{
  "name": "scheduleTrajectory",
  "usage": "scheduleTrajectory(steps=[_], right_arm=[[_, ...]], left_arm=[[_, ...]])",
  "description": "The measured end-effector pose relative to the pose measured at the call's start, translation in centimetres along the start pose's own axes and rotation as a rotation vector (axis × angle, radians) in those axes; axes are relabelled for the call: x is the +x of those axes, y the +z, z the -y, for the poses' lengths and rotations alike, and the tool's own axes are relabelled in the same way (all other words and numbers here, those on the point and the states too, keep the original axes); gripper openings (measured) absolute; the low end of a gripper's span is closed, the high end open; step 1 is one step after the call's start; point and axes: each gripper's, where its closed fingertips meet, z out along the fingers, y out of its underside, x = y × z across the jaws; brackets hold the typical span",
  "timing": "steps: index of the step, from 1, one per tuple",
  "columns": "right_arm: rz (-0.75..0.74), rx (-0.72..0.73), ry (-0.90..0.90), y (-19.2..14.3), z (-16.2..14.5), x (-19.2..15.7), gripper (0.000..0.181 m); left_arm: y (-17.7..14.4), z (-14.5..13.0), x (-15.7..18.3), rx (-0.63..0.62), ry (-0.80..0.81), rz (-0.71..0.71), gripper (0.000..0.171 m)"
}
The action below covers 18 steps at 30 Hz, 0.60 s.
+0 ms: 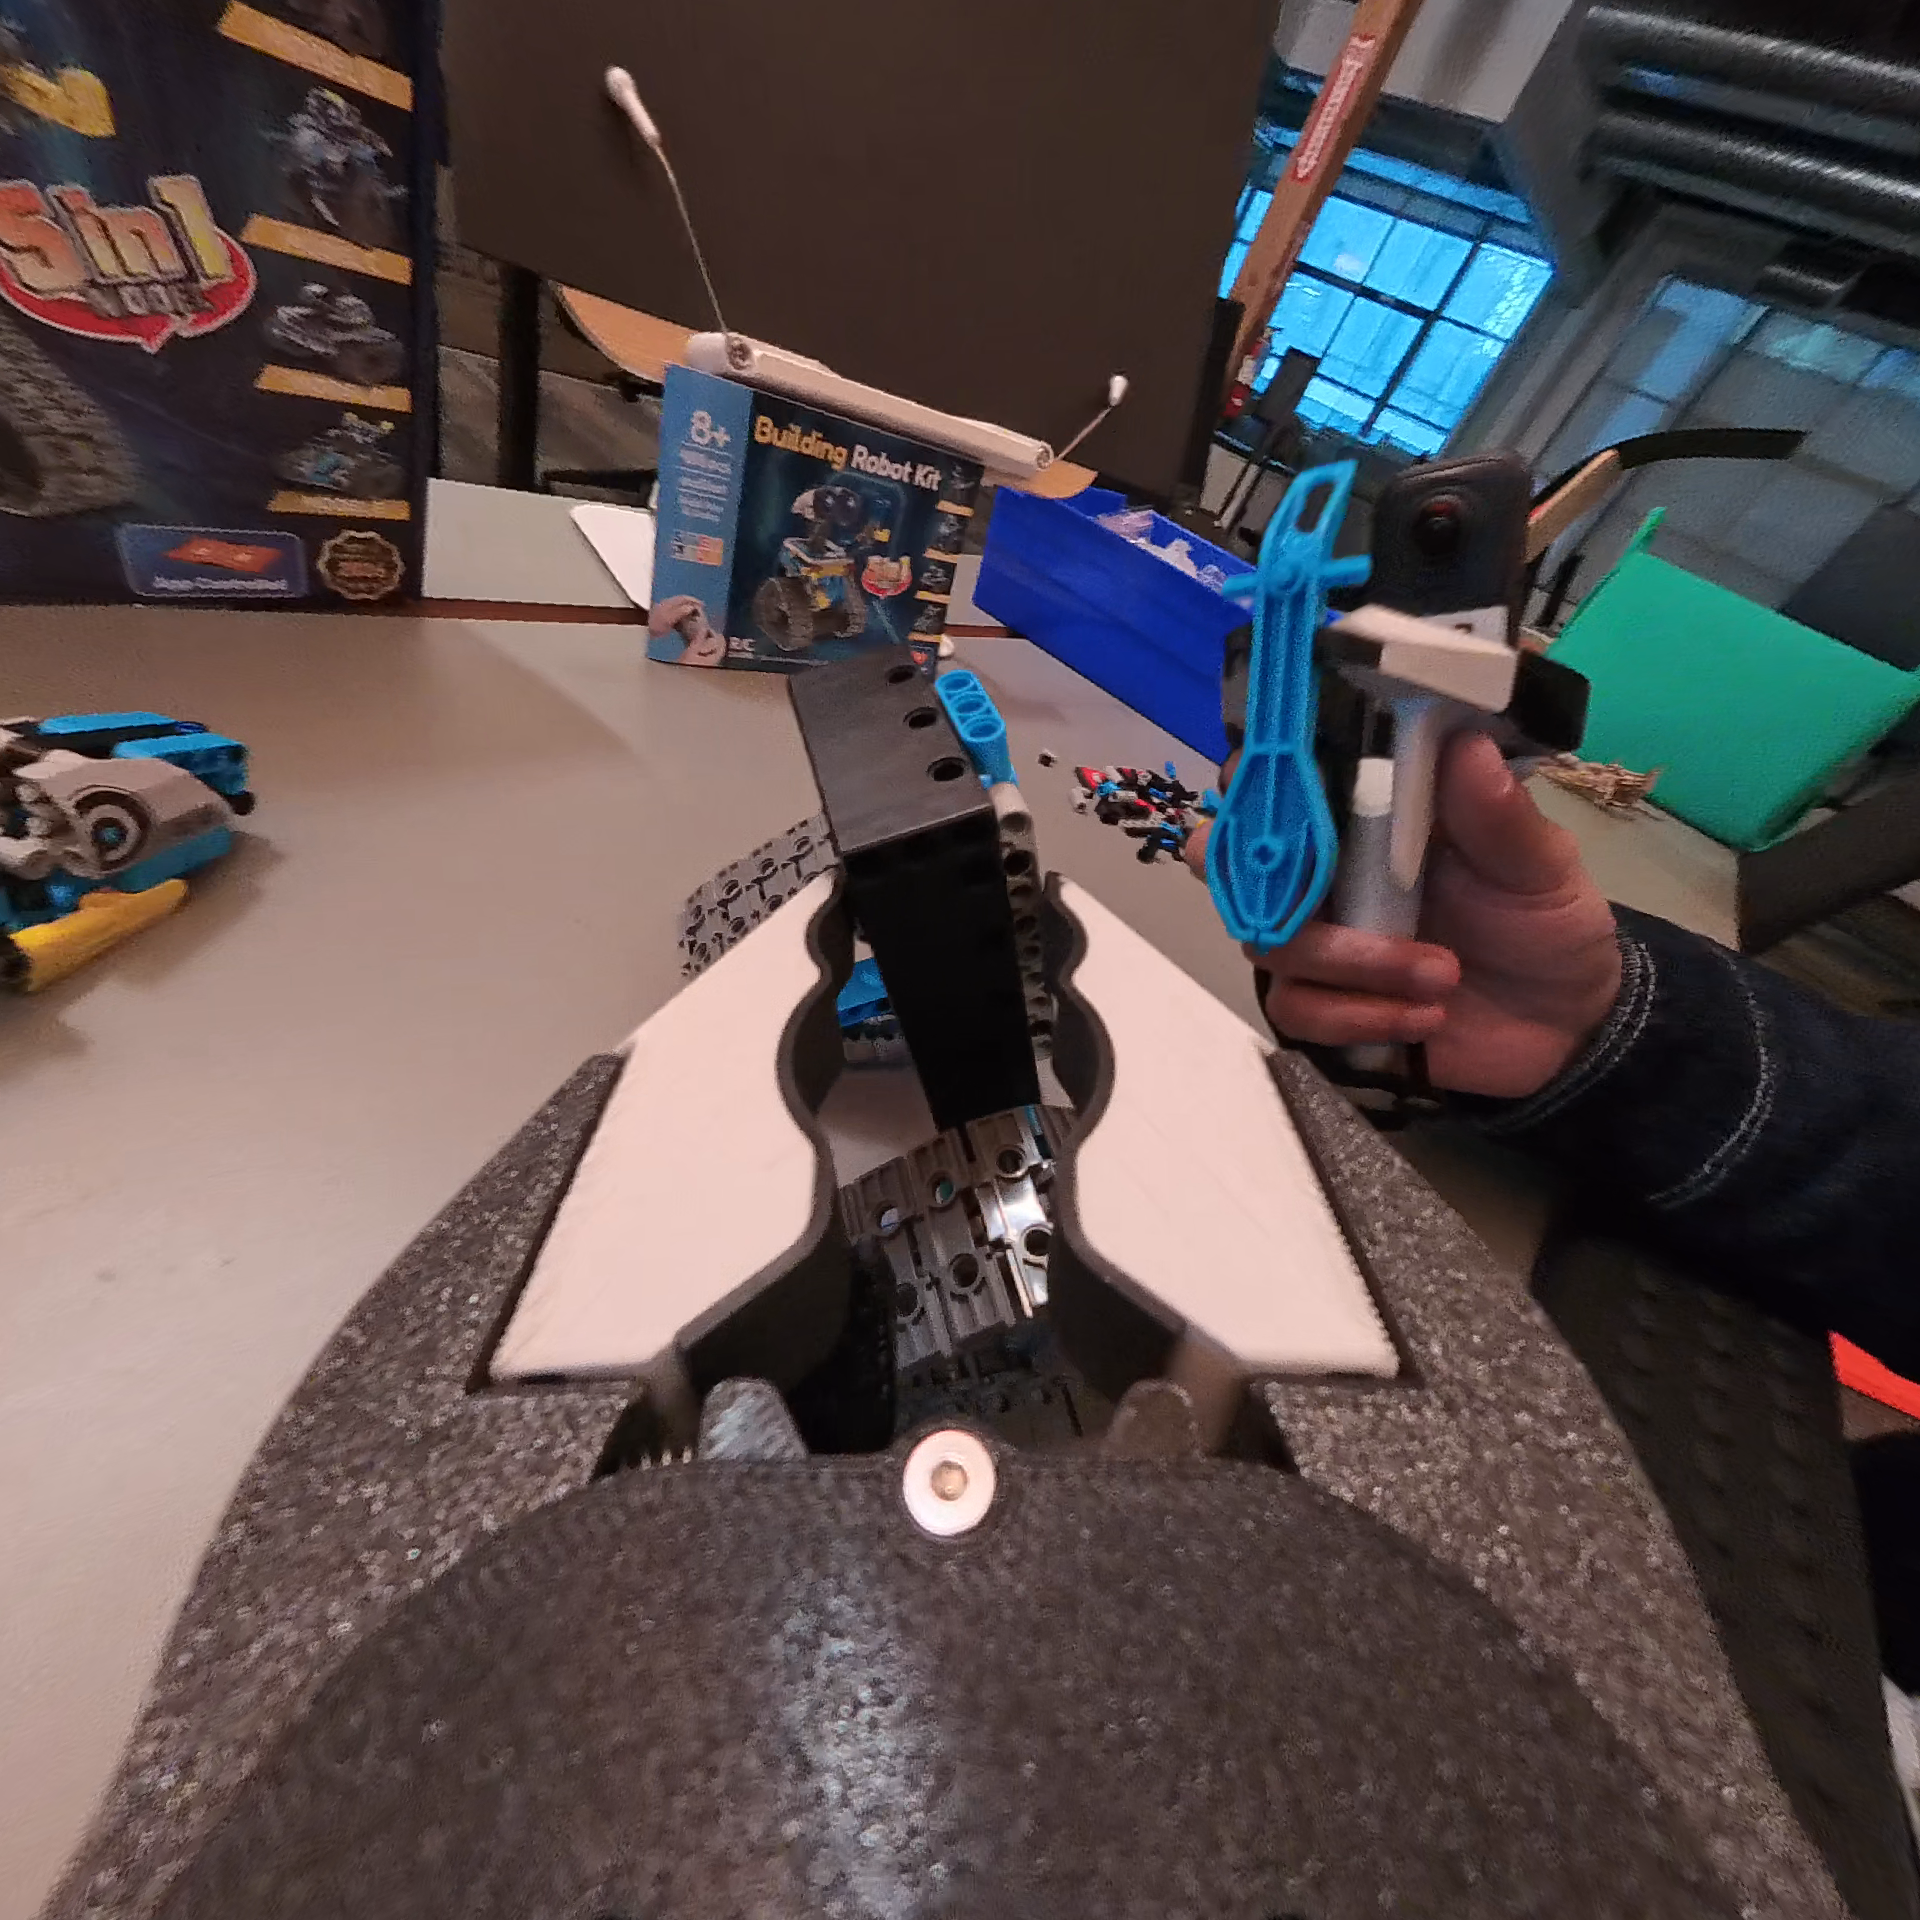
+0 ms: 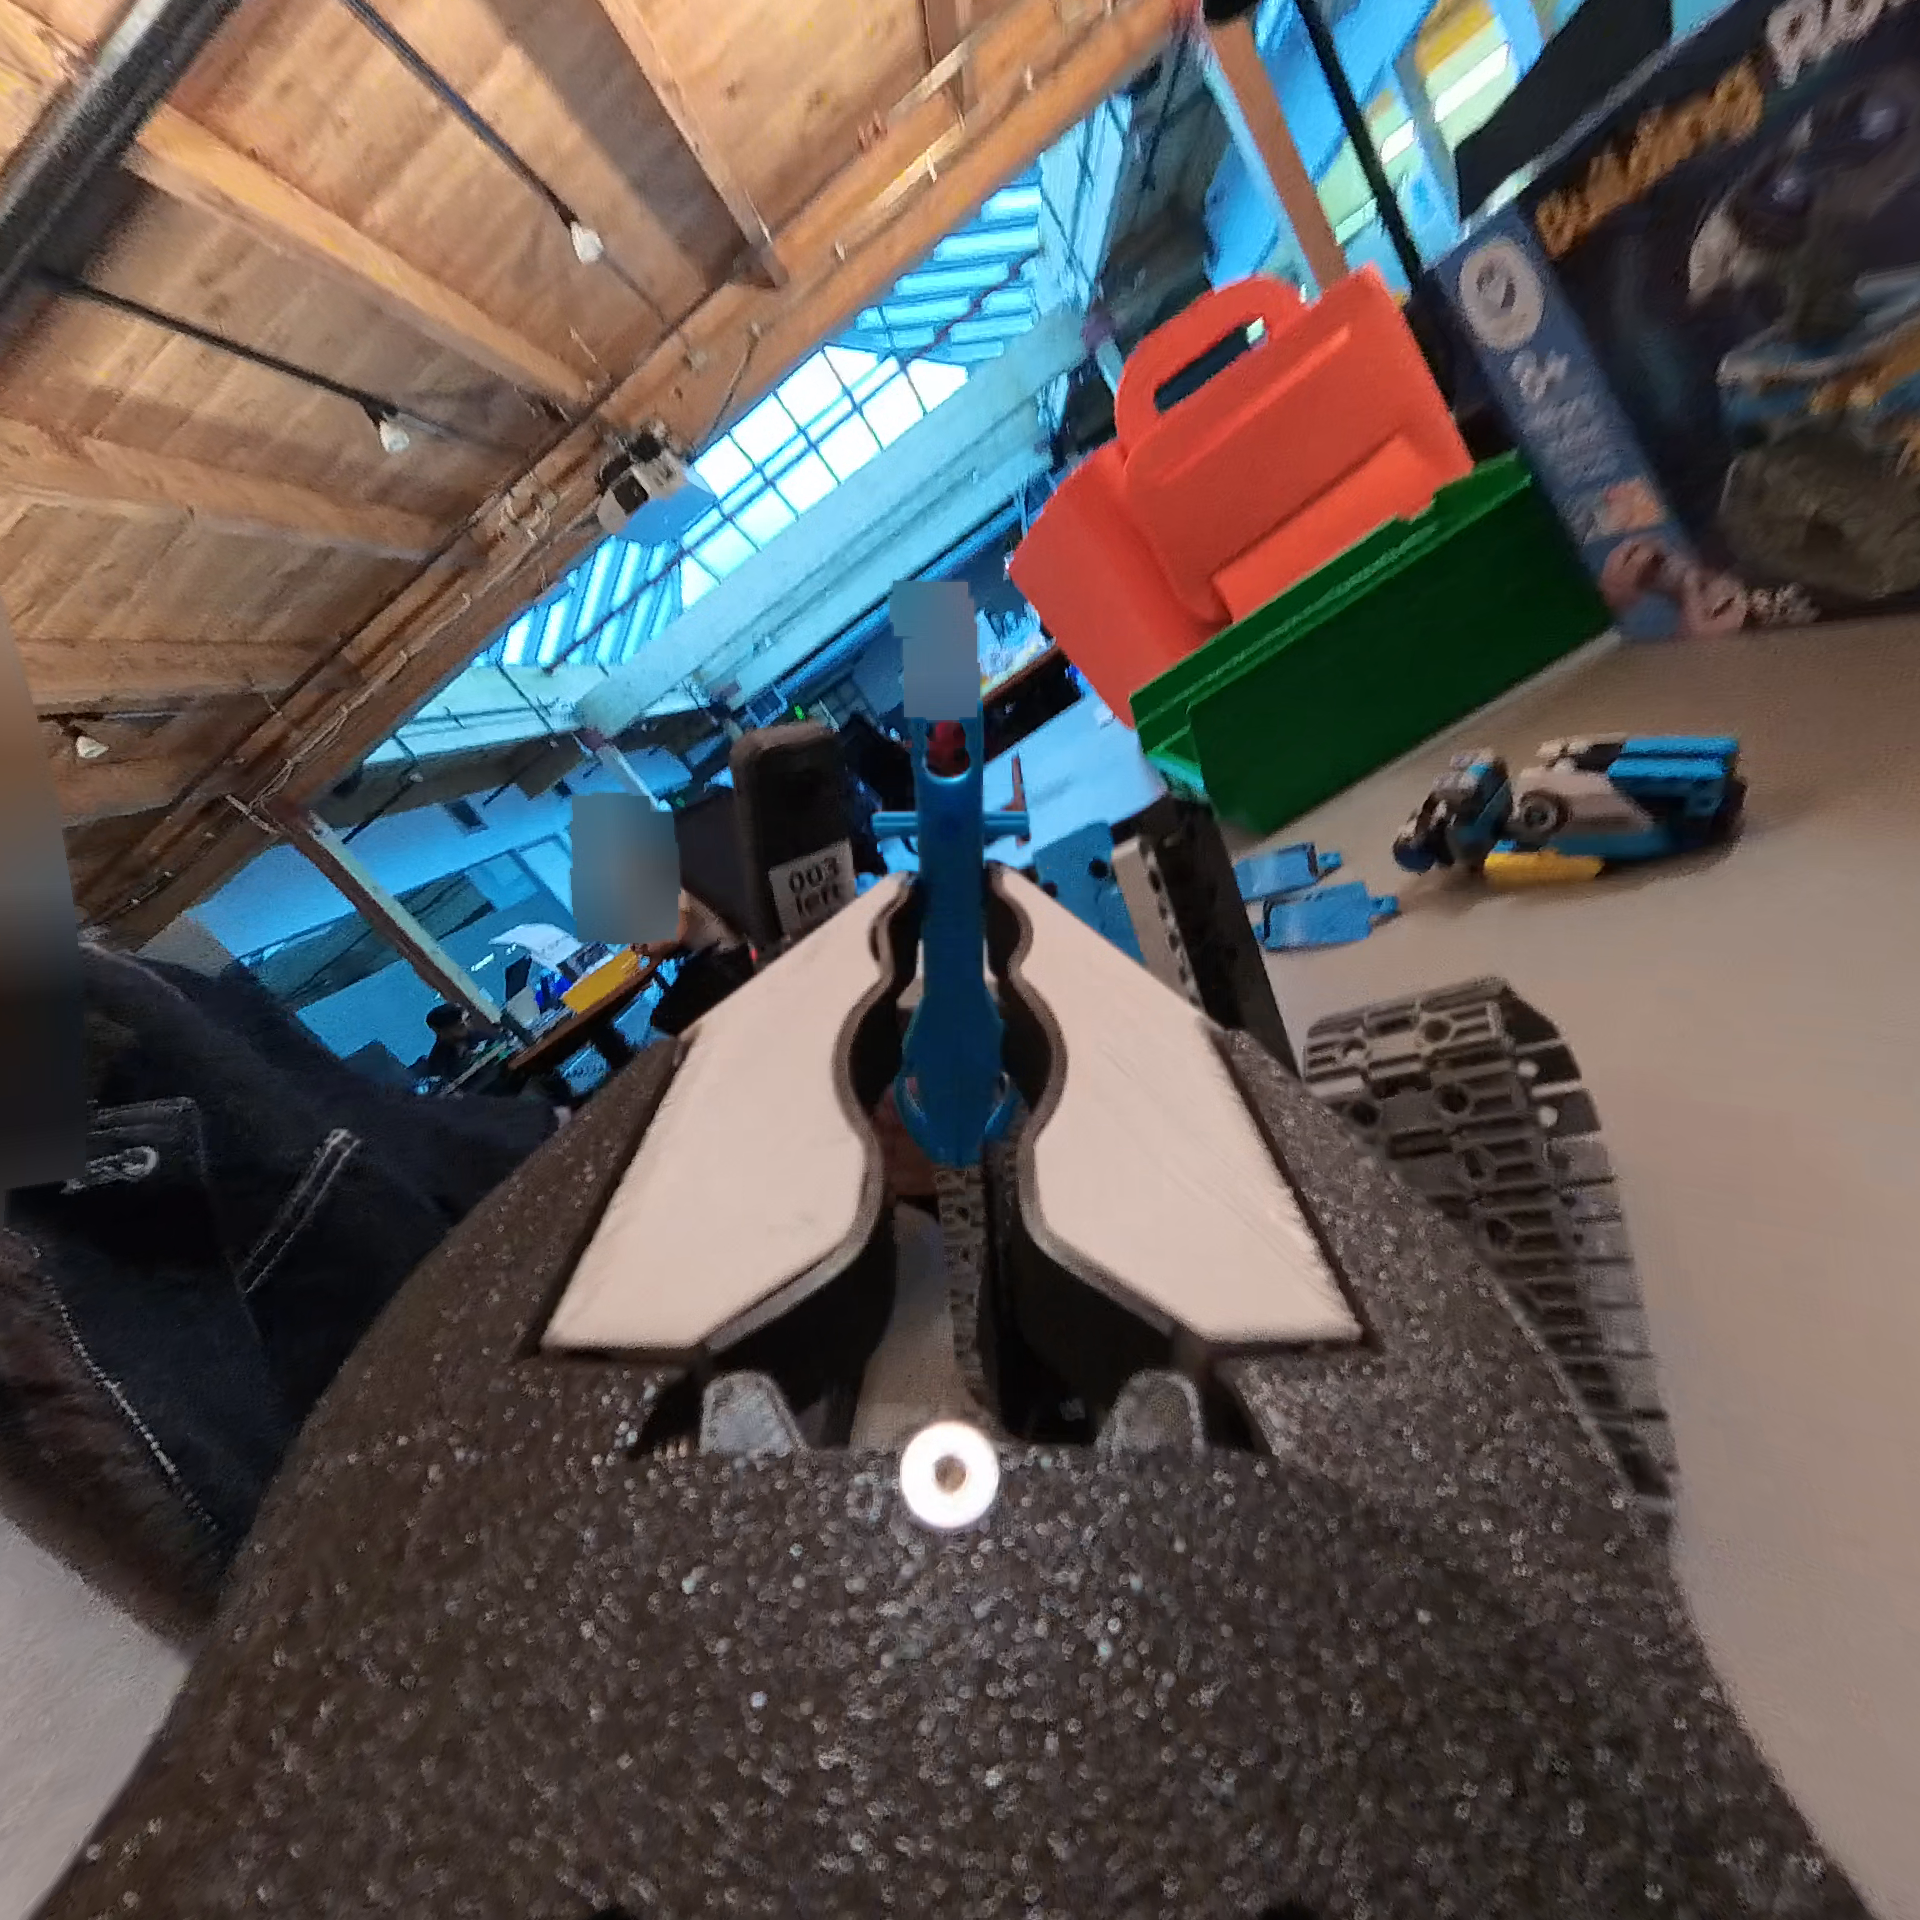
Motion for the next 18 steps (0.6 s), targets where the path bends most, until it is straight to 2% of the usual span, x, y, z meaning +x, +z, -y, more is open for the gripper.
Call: scheduleTrajectory(steps=[3, 9, 15, 18], right_arm=[[-0.067, -0.083, 0.03, 0.3, -1.5, 1.3, 0.011], [-0.064, -0.169, 0.136, 0.2, -2.4, 1.8, 0.01], [-0.2, -0.311, -0.092, 0.2, -3.3, 2.3, 0.01], [-0.239, -0.333, -0.131, 0.3, -3.1, 2.2, 0.01]], left_arm=[[0.2, -0.2, 0.6, -0.01, 0.008, -0.035, 0.035], [0.7, -0.8, 2.4, -0.035, 0.043, -0.092, 0.035], [0.8, -0.9, 2.6, -0.032, 0.06, -0.069, 0.035], [0.9, -0.9, 2.8, -0.032, 0.078, -0.055, 0.036]])
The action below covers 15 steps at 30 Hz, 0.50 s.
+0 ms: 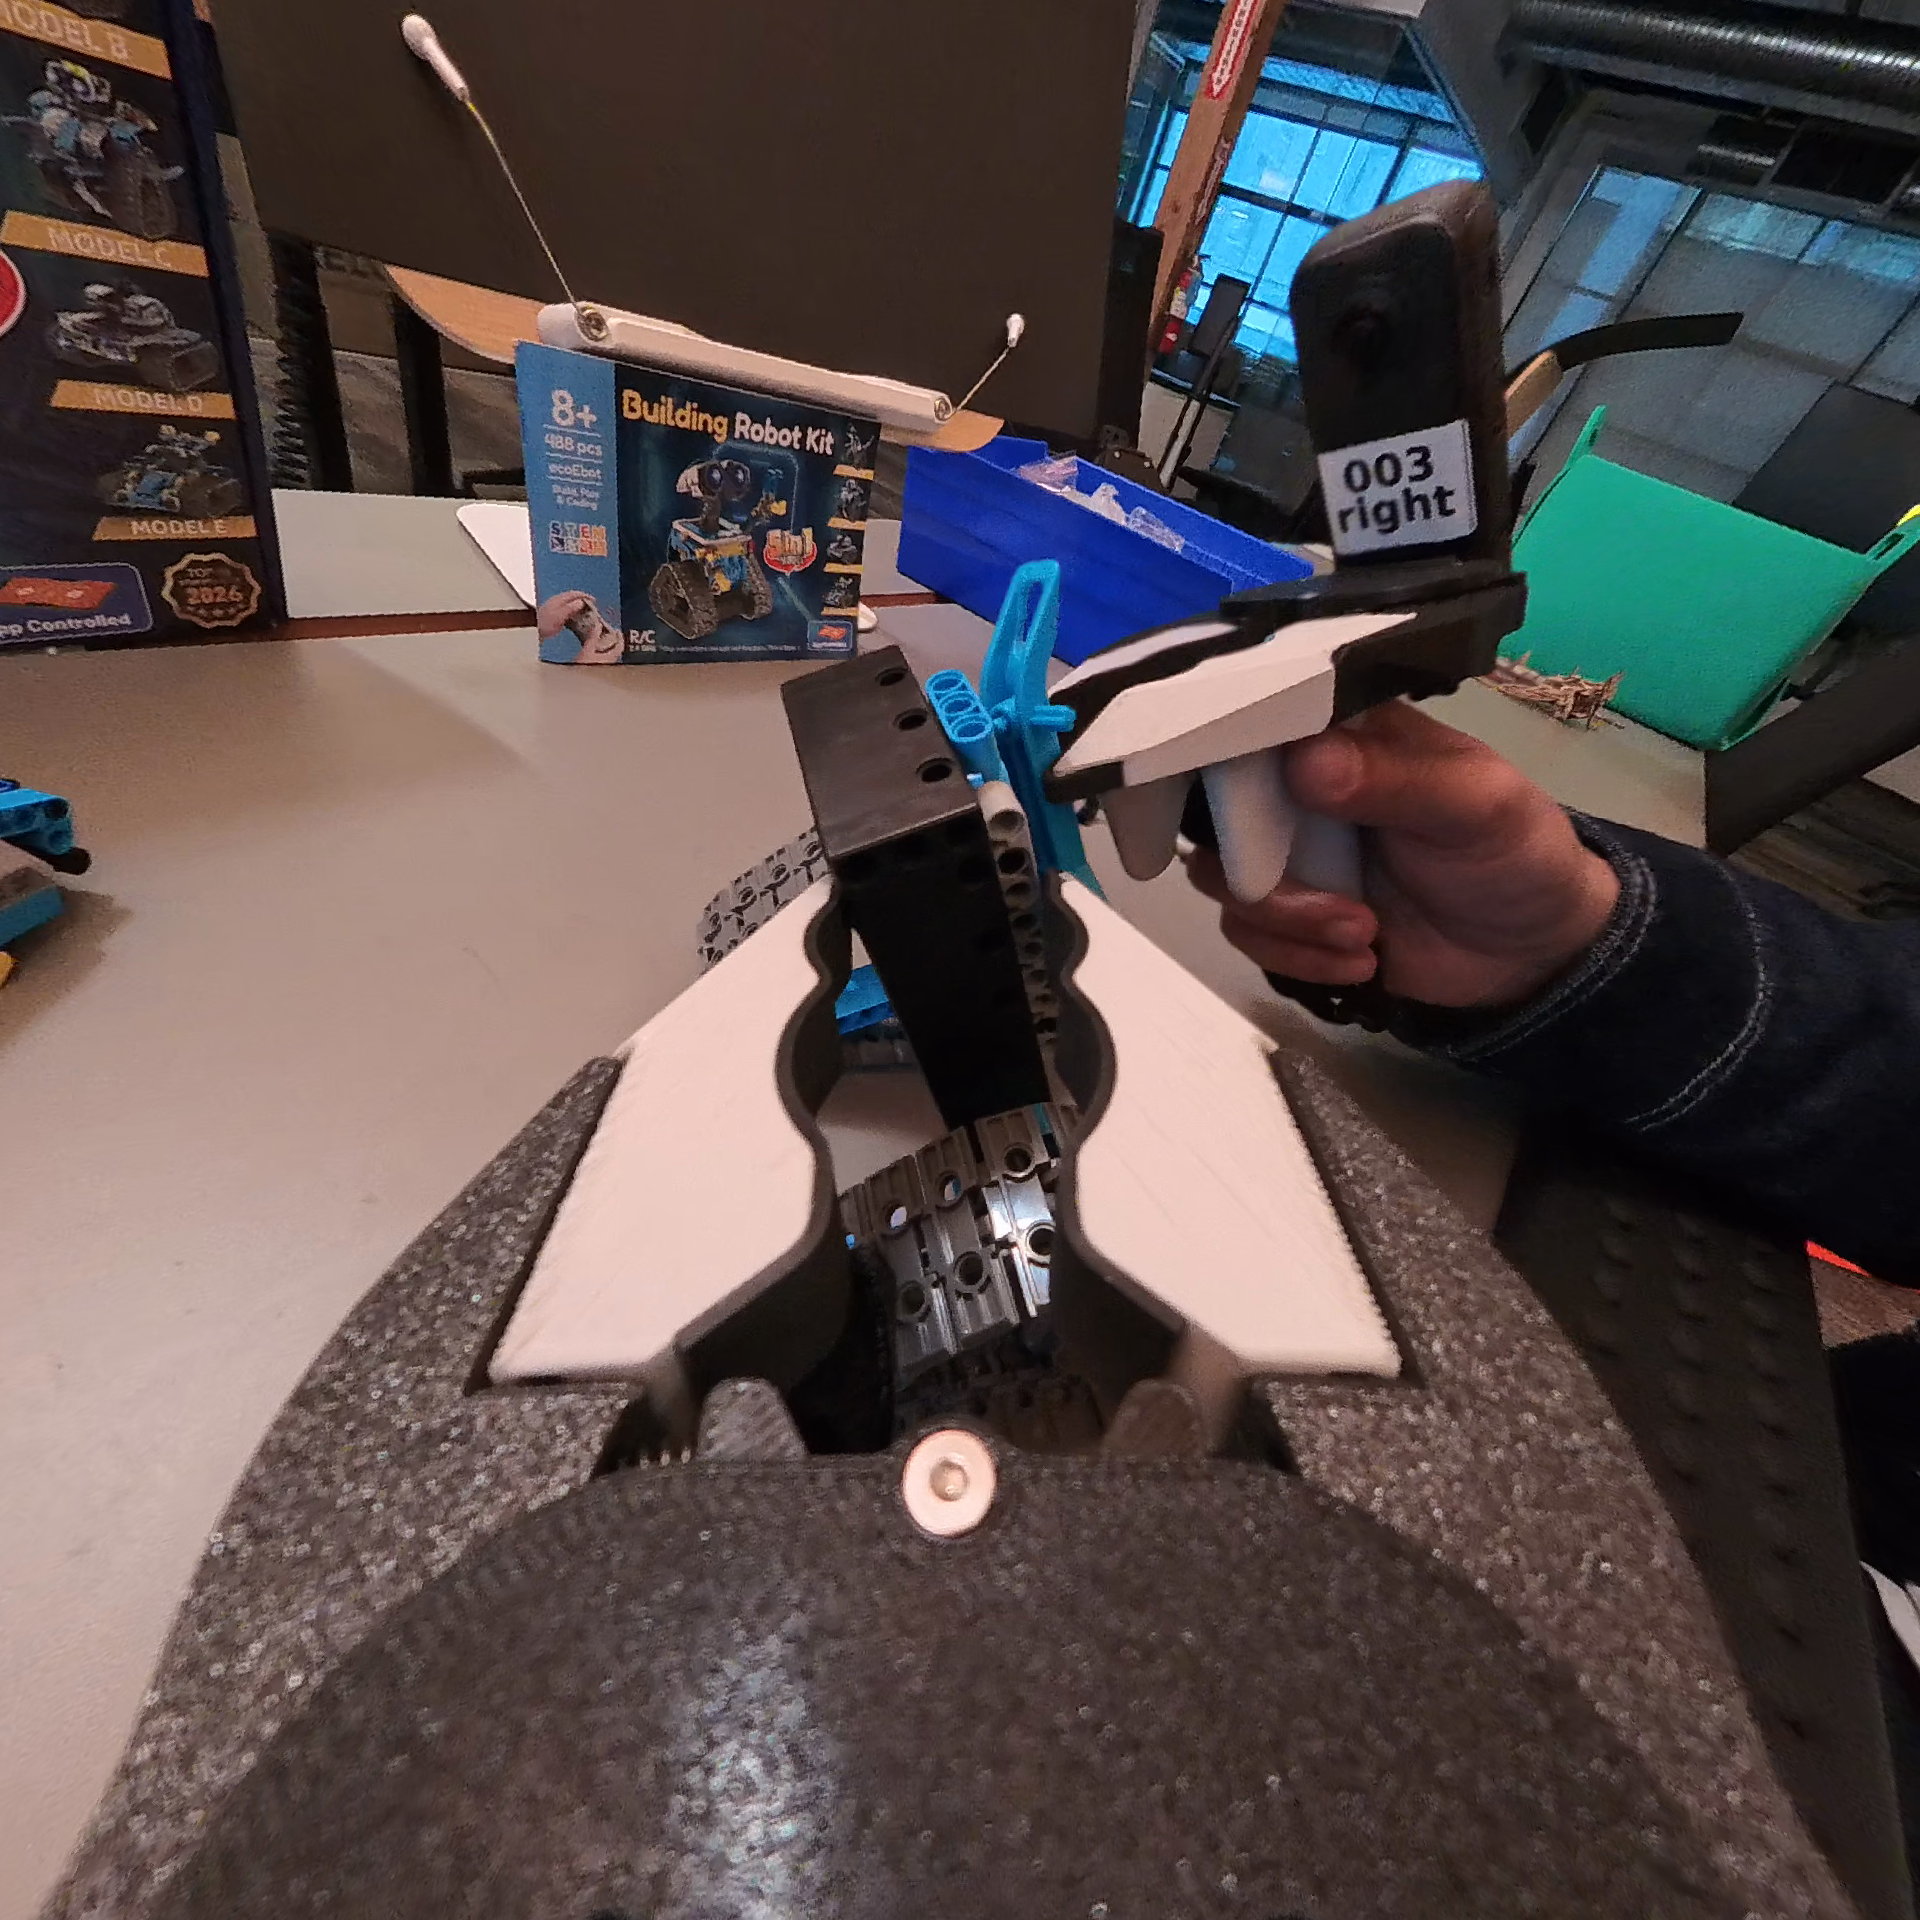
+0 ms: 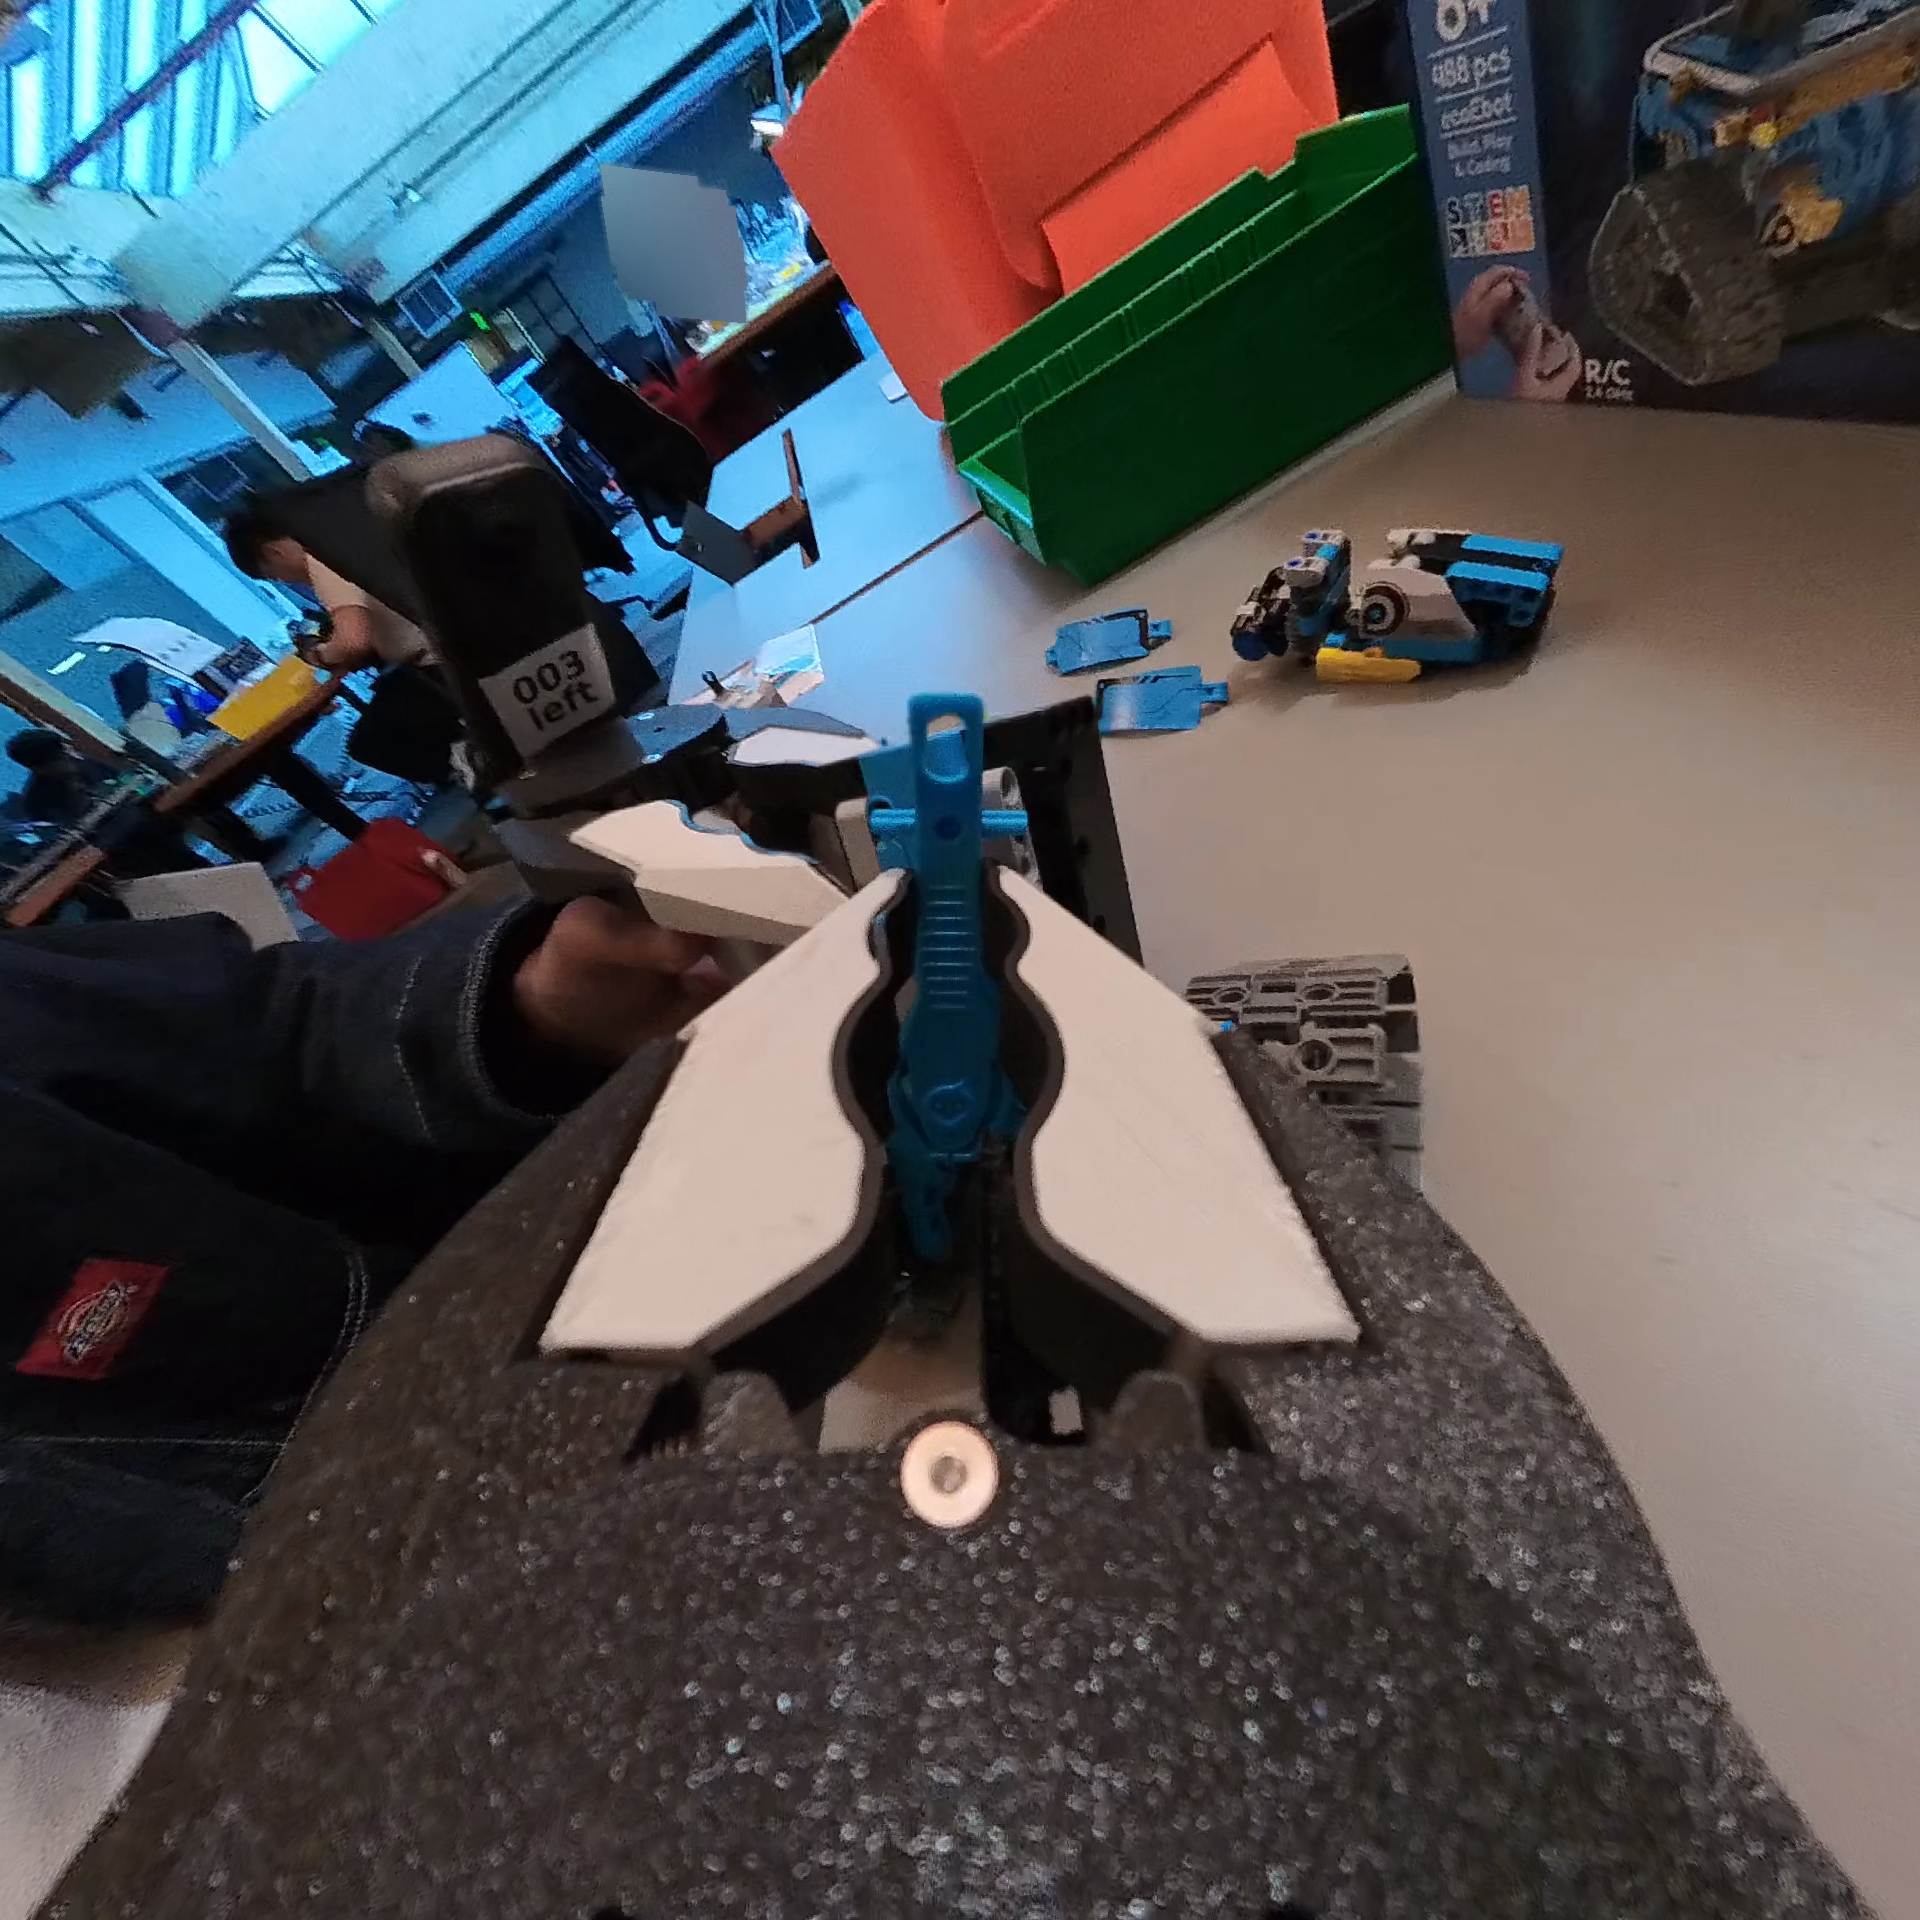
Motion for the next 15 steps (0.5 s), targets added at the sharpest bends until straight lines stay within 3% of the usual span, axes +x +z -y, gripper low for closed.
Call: scheduleTrajectory(steps=[7, 15], right_arm=[[-0.132, -0.096, -0.175, 0.1, -0.06, -0.11, 0.01], [-0.207, -0.216, -0.213, 0.0, -0.08, -0.33, 0.01]], left_arm=[[-0.04, 0.03, 0.11, 0.002, 0.011, 0.025, 0.036], [-0.11, 0.09, 0.39, -0.003, 0.058, 0.044, 0.035]])
